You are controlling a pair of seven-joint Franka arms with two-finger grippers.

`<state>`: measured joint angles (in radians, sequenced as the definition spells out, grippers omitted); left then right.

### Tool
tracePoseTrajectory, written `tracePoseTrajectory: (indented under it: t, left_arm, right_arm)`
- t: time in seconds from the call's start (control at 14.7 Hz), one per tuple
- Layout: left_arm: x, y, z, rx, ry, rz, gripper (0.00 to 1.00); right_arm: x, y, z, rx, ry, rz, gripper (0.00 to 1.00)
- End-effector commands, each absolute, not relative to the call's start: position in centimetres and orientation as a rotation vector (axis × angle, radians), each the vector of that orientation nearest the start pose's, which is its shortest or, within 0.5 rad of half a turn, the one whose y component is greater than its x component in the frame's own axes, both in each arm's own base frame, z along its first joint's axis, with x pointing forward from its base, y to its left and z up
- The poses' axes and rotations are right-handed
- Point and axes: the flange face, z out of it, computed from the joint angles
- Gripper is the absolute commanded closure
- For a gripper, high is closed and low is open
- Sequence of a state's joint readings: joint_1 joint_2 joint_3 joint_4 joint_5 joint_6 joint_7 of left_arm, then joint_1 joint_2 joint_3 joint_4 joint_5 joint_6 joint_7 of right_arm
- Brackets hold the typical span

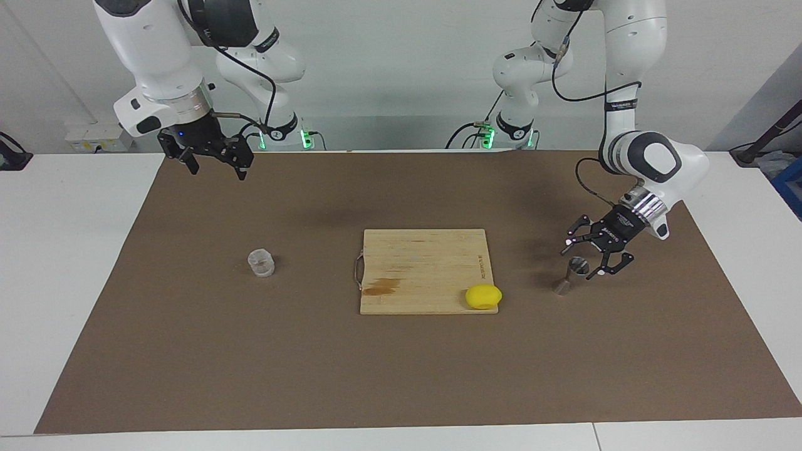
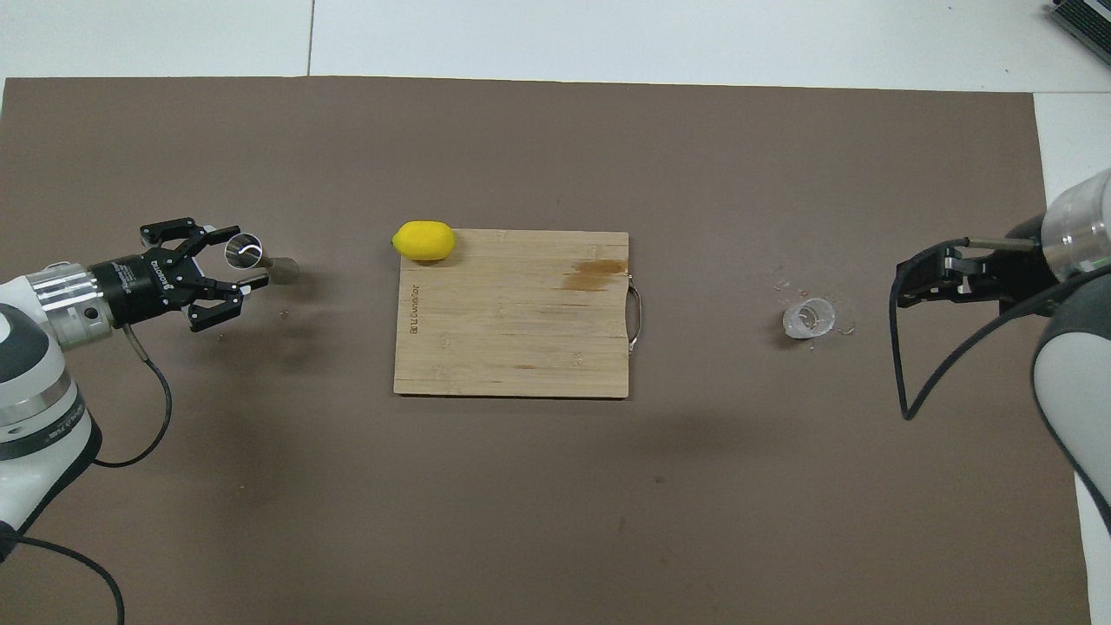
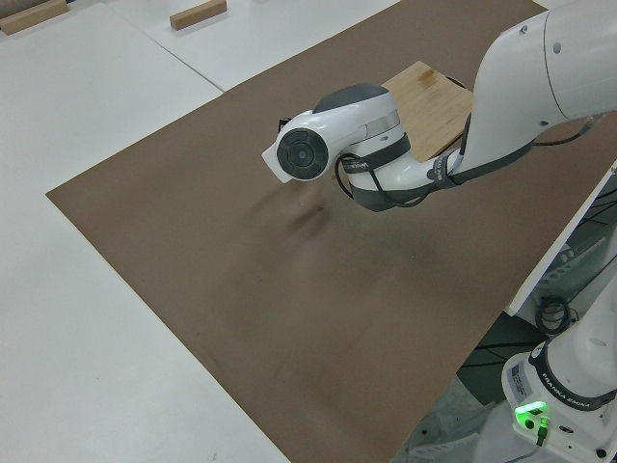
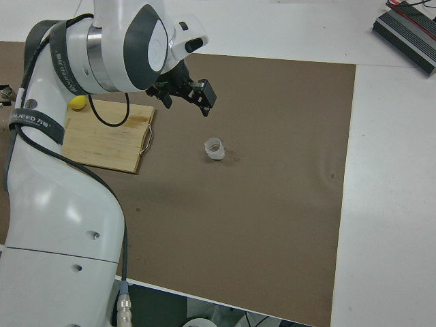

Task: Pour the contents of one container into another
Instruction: 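Carry the metal cup with the left gripper onto the wooden board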

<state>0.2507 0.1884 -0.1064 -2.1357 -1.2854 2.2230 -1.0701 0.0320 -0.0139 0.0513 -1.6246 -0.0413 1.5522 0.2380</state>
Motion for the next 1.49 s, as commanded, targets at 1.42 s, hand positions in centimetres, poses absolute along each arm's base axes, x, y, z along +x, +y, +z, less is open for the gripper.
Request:
tracePoseTrajectory:
  t: [1.42]
  left_arm:
    - [58.0, -17.0, 40.7, 1.449, 1.596, -0.923, 1.0]
  right_arm:
    - [54.2, 3.1, 61.1, -3.184, 0.226, 0.051, 0.0]
